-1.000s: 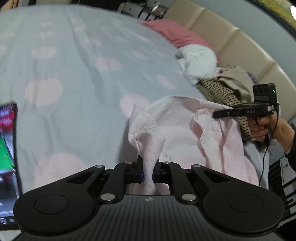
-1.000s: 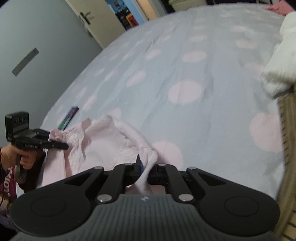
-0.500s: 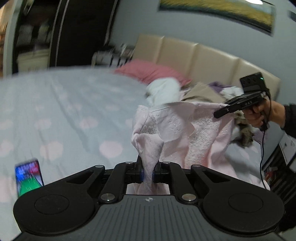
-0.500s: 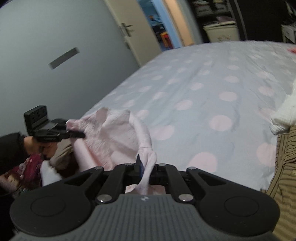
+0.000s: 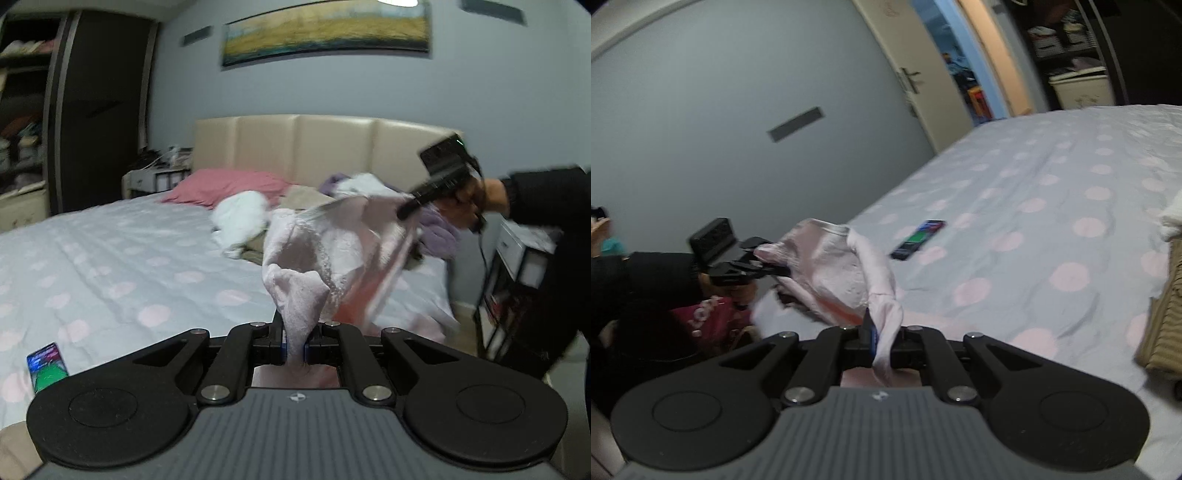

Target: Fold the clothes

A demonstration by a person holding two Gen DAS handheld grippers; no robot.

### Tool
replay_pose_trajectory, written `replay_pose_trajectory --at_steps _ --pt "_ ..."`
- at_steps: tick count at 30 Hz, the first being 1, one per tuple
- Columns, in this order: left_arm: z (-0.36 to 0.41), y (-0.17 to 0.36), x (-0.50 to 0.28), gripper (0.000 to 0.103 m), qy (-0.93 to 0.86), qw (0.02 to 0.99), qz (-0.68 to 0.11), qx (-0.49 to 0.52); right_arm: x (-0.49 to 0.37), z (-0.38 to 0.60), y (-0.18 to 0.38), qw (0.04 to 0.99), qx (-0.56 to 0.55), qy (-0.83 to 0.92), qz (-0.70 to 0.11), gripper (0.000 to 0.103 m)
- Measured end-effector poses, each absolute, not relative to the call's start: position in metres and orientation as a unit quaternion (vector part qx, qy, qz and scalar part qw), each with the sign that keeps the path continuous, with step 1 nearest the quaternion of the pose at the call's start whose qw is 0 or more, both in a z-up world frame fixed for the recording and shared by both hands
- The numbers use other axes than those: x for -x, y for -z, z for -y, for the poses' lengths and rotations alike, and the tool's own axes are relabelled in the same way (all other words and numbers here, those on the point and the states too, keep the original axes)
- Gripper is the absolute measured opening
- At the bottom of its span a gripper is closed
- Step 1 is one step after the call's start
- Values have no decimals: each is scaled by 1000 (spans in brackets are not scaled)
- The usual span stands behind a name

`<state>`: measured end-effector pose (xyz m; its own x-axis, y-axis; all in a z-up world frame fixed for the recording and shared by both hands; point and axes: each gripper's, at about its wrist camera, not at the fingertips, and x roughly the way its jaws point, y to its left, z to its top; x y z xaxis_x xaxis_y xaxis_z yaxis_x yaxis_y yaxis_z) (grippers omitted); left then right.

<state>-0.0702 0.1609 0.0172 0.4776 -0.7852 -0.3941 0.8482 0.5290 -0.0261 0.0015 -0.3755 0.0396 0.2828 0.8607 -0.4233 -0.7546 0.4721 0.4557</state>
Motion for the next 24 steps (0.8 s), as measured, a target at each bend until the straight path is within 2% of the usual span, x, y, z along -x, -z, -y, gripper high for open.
replay_pose_trajectory --at_steps 4,10,12,13,16,18,19,24 --pt "-153 -6 107 5 515 827 -179 -138 31 366 -21 758 -45 -543 -357 6" --pt "-137 34 137 6 574 743 -262 -223 61 343 33 684 21 -564 -462 6" --pt "-131 48 147 9 590 711 -288 -250 70 332 52 662 66 -557 -498 12" --pt "-129 54 152 14 598 694 -302 -263 74 326 62 650 90 -552 -515 16" --pt "-126 69 148 15 609 652 -368 -264 86 312 86 603 150 -543 -564 42" --pt "-127 69 143 16 607 642 -385 -266 90 313 90 580 158 -549 -581 41" --pt "-128 68 141 19 608 635 -395 -268 90 315 88 580 153 -550 -582 41" --pt "-139 66 137 22 599 610 -432 -289 65 332 62 644 108 -527 -544 42"
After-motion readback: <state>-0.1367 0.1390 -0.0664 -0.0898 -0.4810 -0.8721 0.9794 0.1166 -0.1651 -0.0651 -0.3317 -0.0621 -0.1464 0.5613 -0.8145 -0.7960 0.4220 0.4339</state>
